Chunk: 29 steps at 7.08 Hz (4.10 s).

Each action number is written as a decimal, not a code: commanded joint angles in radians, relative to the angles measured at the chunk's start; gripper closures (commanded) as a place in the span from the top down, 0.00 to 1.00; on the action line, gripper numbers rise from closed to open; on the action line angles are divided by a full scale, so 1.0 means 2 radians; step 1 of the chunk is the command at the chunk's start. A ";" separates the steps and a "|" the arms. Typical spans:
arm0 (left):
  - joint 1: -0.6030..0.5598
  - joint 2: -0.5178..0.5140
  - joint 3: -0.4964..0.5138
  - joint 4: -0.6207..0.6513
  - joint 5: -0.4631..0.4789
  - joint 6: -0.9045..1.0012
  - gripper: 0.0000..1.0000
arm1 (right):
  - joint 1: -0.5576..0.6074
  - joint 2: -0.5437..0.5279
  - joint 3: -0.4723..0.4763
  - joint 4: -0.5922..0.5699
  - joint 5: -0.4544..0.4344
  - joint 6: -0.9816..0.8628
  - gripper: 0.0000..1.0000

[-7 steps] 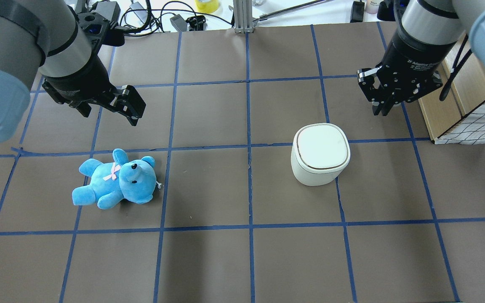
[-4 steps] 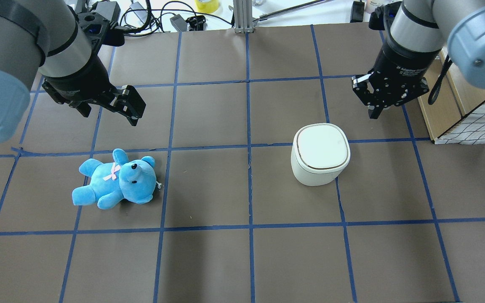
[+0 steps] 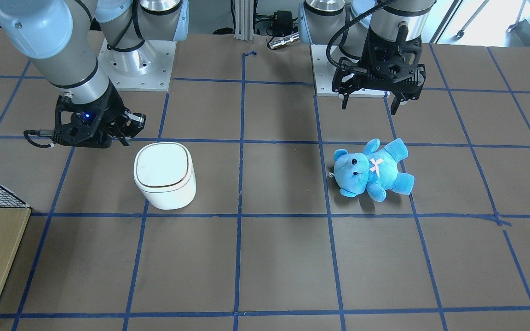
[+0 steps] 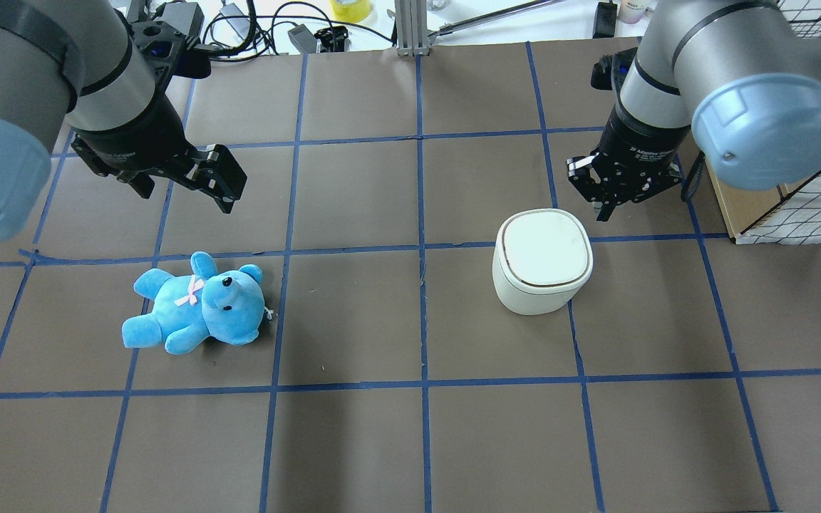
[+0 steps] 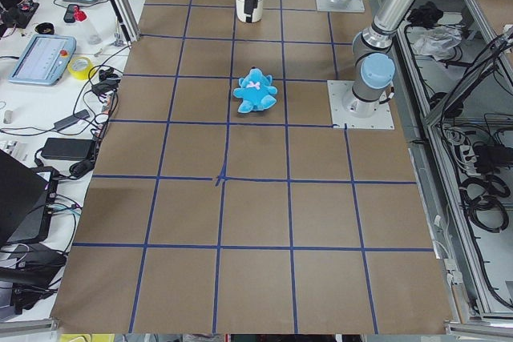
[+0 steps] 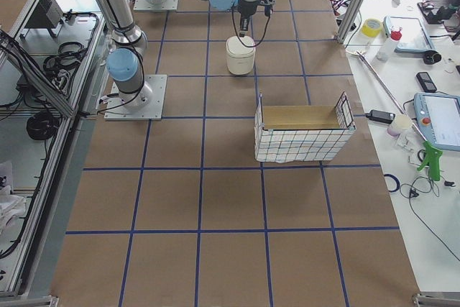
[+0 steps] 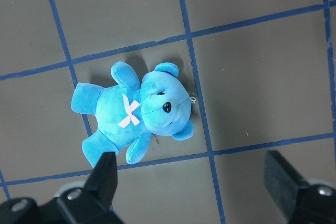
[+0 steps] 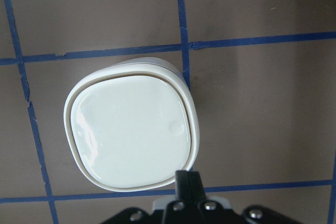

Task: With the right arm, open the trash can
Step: 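Move the right gripper down toward the lid of the white trash can, then press the right gripper on the lid edge farthest from the robot, then lift the right gripper away as the lid flips open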

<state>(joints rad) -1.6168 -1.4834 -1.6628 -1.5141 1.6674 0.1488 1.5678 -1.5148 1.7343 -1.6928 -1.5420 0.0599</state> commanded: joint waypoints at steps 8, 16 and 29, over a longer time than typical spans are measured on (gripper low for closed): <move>0.000 0.000 0.000 0.000 0.000 0.000 1.00 | 0.002 0.043 0.039 -0.050 0.015 -0.016 0.06; 0.000 0.000 0.000 0.000 0.000 0.000 1.00 | 0.002 0.050 0.045 -0.059 0.015 -0.018 0.07; 0.000 0.000 0.000 0.000 0.000 0.000 1.00 | -0.001 -0.006 -0.030 -0.048 0.006 -0.010 0.98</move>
<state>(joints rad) -1.6168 -1.4833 -1.6628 -1.5140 1.6674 0.1488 1.5690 -1.5075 1.7030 -1.7900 -1.5276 0.0391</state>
